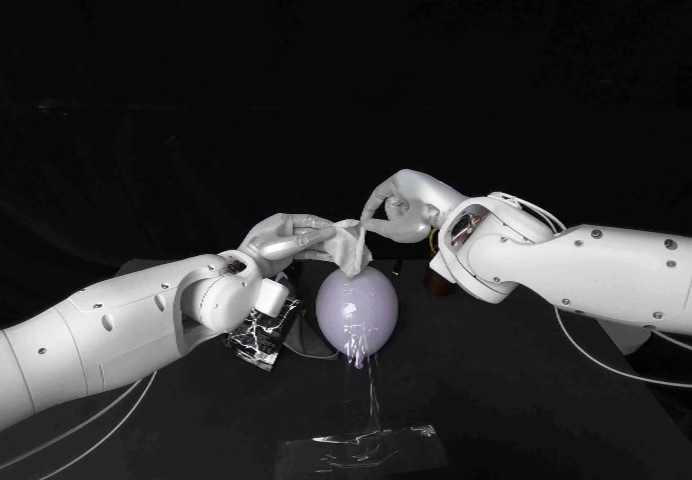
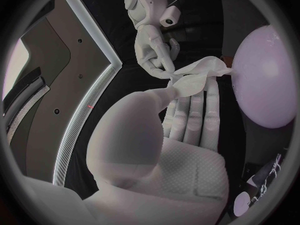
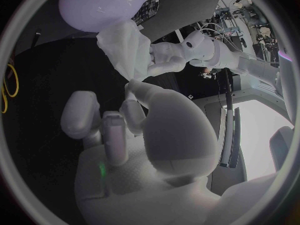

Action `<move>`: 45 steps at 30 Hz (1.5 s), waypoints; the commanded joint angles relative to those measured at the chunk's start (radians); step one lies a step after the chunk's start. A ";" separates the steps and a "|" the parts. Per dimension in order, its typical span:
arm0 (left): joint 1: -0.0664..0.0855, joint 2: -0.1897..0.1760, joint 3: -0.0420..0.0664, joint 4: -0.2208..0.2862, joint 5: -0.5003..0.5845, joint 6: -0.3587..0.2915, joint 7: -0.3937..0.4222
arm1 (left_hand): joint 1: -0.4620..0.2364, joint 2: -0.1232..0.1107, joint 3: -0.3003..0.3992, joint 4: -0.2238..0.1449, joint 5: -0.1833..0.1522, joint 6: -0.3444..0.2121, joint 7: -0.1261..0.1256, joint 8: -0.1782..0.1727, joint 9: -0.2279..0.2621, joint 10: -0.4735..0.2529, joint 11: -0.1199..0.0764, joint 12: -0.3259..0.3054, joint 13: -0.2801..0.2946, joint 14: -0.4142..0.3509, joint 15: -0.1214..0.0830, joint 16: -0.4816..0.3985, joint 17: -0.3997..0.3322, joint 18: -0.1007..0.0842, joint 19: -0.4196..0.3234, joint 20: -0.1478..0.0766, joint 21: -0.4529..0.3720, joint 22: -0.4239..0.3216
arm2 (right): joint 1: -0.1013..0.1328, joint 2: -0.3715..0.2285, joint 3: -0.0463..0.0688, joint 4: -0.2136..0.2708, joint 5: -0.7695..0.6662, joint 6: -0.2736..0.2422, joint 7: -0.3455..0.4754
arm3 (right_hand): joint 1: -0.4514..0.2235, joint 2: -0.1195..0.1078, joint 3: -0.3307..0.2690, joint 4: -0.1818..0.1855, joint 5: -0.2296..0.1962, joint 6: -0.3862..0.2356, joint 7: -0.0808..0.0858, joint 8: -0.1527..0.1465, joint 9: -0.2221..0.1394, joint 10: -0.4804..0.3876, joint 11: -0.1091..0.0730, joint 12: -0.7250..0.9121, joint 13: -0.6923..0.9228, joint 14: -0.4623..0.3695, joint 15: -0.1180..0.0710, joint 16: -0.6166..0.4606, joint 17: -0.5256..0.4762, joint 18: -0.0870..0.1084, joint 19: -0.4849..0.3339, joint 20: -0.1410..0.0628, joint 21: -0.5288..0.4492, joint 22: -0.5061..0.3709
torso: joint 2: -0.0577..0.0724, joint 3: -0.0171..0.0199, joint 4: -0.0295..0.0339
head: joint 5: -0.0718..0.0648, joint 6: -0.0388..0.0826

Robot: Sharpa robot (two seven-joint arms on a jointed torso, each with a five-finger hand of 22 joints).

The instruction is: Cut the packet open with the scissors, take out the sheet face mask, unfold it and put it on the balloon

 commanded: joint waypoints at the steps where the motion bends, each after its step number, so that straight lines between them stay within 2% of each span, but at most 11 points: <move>1: 0.002 0.004 0.001 -0.003 -0.018 -0.003 0.011 | -0.002 0.009 0.006 0.001 0.004 0.005 0.000 0.006 0.016 0.004 0.000 0.001 0.000 0.002 -0.002 0.004 0.001 0.013 0.003 -0.004 0.007 0.001 | 0.018 0.006 0.001 -0.009 -0.039 0.185 -0.019 | 0.004 0.006 0.005 0.000 0.003 0.017 -0.007 0.032 0.036 0.031 -0.022 0.004 0.012 0.106 -0.006 0.006 0.263 0.000 0.005 -0.001 0.006 0.146 | 0.001 -0.0001 0.0004 | -0.002 0.002; 7: 0.004 0.009 0.002 -0.012 -0.022 -0.005 0.012 | -0.002 0.009 0.006 0.001 0.004 0.005 0.000 0.006 0.016 0.004 0.000 0.001 0.000 0.002 -0.002 0.004 0.001 0.013 0.003 -0.004 0.007 0.001 | 0.050 0.022 0.001 -0.028 -0.075 0.313 -0.042 | 0.004 0.006 0.005 0.000 0.003 0.017 -0.007 0.033 0.037 0.031 -0.022 0.004 0.012 0.106 -0.006 0.006 0.263 -0.001 0.006 -0.001 0.009 0.146 | 0.000 -0.0007 -0.0001 | -0.003 0.003; 12: 0.005 0.011 0.002 -0.017 -0.026 -0.005 0.012 | -0.002 0.009 0.007 0.000 0.004 0.005 0.000 0.006 0.016 0.004 0.000 0.001 0.000 0.001 -0.002 0.004 0.001 0.013 0.003 -0.004 0.007 0.001 | 0.066 0.034 0.001 -0.041 -0.131 0.354 -0.057 | 0.002 0.005 0.005 0.000 0.003 0.017 -0.007 0.034 0.038 0.031 -0.022 0.006 0.014 0.106 -0.005 0.006 0.263 -0.001 0.006 -0.001 0.013 0.148 | 0.001 -0.0003 0.0007 | -0.004 0.003; 21: 0.006 0.012 0.002 -0.023 -0.036 -0.004 0.011 | -0.002 0.009 0.007 0.000 0.004 0.005 0.000 0.006 0.016 0.004 0.000 0.001 0.000 0.001 -0.002 0.004 0.001 0.013 0.003 -0.004 0.007 0.001 | 0.083 0.040 0.001 -0.048 -0.237 0.326 -0.085 | -0.001 0.003 0.005 0.000 0.003 0.018 -0.007 0.035 0.039 0.034 -0.022 0.011 0.018 0.106 -0.005 0.006 0.263 -0.005 0.011 -0.002 0.034 0.153 | 0.002 0.0003 0.0007 | -0.006 0.004; 35: 0.008 0.023 0.002 -0.035 -0.051 0.007 0.010 | -0.002 0.008 0.010 -0.003 0.004 0.005 0.001 0.005 0.017 0.003 0.001 0.000 0.000 0.001 -0.002 0.003 0.003 0.013 0.004 -0.006 0.010 0.003 | 0.087 0.041 0.001 -0.050 -0.272 0.292 -0.093 | -0.003 0.002 0.005 0.000 0.003 0.018 -0.008 0.037 0.040 0.034 -0.022 0.011 0.018 0.106 -0.005 0.006 0.263 -0.005 0.012 -0.002 0.037 0.154 | 0.001 0.0009 0.0005 | -0.011 0.003; 41: 0.009 0.036 0.003 -0.042 -0.051 0.012 0.008 | -0.002 0.008 0.011 -0.003 0.004 0.005 0.001 0.004 0.018 0.003 0.001 0.000 0.000 0.000 -0.002 0.003 0.003 0.013 0.004 -0.006 0.011 0.003 | 0.086 0.053 -0.001 -0.055 -0.233 0.277 -0.077 | -0.007 0.001 0.006 0.002 0.003 0.015 -0.007 0.036 0.041 0.027 -0.021 -0.010 0.005 0.106 -0.004 0.006 0.263 -0.001 0.004 -0.002 0.007 0.148 | 0.001 0.0012 0.0003 | -0.011 0.002; 45: 0.015 0.040 0.003 -0.042 -0.050 0.013 0.008 | -0.002 0.008 0.011 -0.003 0.004 0.005 0.002 0.004 0.018 0.003 0.001 0.000 0.000 0.000 -0.002 0.003 0.003 0.013 0.004 -0.006 0.011 0.003 | 0.082 0.059 -0.002 -0.061 -0.201 0.254 -0.066 | -0.023 -0.001 0.007 0.012 0.003 -0.002 -0.002 0.031 0.042 0.005 -0.017 -0.068 -0.030 0.106 -0.001 0.006 0.263 0.008 -0.014 -0.001 -0.054 0.136 | 0.000 0.0013 0.0014 | -0.009 0.001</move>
